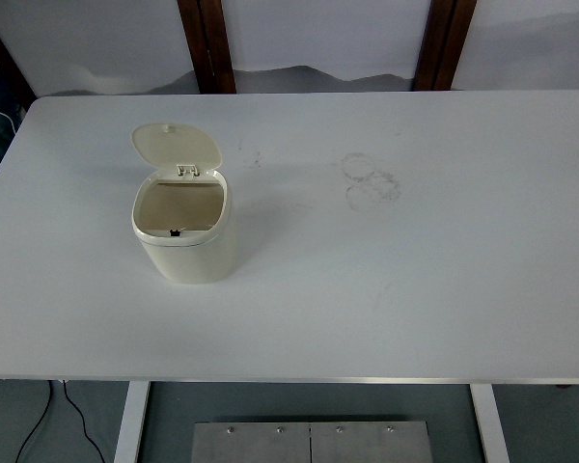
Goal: Open trash can
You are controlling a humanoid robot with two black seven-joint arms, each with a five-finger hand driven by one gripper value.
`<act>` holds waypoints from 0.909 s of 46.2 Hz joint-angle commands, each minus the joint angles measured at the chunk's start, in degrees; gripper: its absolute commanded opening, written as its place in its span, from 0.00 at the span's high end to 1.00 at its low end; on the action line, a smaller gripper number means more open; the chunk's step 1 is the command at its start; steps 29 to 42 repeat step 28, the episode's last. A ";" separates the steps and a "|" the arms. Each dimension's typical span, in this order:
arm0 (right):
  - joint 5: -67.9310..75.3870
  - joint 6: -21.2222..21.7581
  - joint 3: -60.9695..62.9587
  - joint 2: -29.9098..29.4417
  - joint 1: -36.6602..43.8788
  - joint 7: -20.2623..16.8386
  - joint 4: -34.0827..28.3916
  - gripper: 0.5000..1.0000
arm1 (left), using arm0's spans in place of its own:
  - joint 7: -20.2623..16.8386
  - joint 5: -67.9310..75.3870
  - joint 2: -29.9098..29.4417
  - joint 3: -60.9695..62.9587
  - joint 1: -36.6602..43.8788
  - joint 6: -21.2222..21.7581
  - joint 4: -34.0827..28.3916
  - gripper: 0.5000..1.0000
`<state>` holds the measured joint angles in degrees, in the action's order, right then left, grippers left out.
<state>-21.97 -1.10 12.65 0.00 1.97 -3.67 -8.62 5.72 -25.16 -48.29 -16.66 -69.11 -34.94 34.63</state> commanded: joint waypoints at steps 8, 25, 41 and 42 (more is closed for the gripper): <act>0.08 0.04 0.10 0.00 0.32 0.15 0.00 0.01 | -0.09 0.02 1.36 -4.26 5.91 0.22 -0.78 0.00; 0.08 0.04 0.18 0.00 0.32 0.24 0.00 0.01 | -0.09 0.02 1.71 -4.70 8.29 0.14 -2.81 0.00; 0.08 -0.05 0.10 0.00 0.23 0.24 0.00 0.01 | -0.09 0.02 1.71 -4.70 8.38 0.14 -2.81 0.00; 0.08 -0.05 0.10 0.00 0.23 0.24 0.00 0.01 | -0.09 0.02 1.71 -4.70 8.38 0.14 -2.81 0.00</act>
